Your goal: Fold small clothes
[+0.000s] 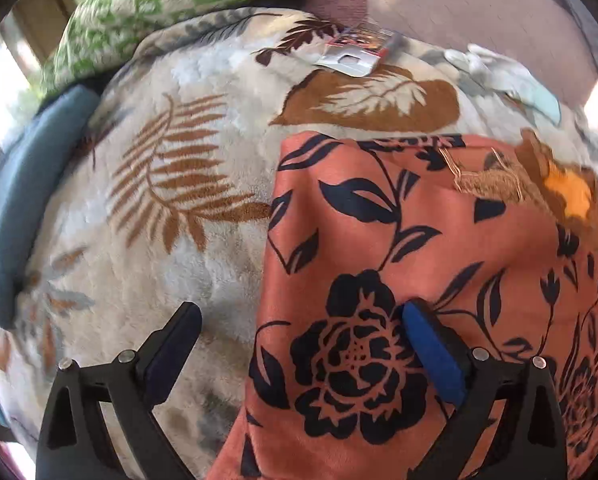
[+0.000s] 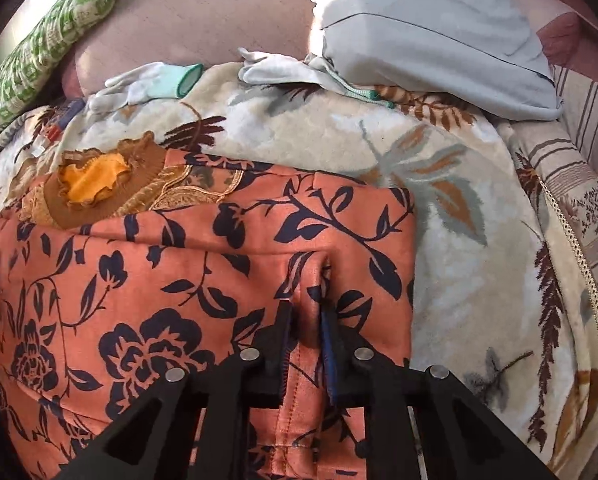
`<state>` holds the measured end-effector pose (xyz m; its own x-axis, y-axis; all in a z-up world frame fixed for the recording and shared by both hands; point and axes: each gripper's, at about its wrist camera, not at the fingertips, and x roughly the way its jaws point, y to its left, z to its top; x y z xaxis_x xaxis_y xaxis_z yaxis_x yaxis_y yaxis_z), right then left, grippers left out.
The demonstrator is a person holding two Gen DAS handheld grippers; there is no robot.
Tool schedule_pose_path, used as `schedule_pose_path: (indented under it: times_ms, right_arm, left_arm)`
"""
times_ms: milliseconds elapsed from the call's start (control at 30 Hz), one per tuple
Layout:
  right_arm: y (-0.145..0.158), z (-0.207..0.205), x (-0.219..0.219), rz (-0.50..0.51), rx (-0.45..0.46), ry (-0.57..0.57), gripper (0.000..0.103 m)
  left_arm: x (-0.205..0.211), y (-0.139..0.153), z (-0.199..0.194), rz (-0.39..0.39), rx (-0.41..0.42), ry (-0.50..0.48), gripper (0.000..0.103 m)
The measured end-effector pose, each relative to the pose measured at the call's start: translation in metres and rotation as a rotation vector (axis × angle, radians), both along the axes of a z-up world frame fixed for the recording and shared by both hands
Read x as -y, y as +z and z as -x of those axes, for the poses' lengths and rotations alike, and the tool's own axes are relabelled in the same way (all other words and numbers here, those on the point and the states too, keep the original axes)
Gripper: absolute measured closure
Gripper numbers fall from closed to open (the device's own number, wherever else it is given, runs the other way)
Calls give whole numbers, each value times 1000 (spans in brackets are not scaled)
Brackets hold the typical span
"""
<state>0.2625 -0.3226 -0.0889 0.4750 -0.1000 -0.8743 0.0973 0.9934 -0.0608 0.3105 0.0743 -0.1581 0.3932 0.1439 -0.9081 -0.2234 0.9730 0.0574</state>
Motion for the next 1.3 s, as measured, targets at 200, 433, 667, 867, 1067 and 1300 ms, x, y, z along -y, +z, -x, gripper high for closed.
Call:
schedule_pose_path:
  times_ms: [200, 433, 667, 867, 1067, 1300]
  right_arm:
    - [46, 7, -9, -197, 158, 51, 66]
    - [-3, -14, 0, -380, -13, -30, 40]
    - [-11, -30, 0, -329, -48, -14, 34]
    - [59, 33, 12, -428, 101, 20, 34]
    - [96, 157, 60, -472, 111, 70, 33]
    - [38, 289, 94, -495, -112, 78, 31]
  left_arm:
    - [-2, 11, 0, -7, -6, -24, 1]
    - [3, 43, -3, -127, 139, -56, 2]
    - [-10, 15, -17, -111, -11, -48, 2]
    - [-23, 99, 60, -33, 234, -103, 2]
    - [-50, 133, 197, 114, 325, -140, 2]
    - [-72, 84, 303, 226, 173, -65, 2]
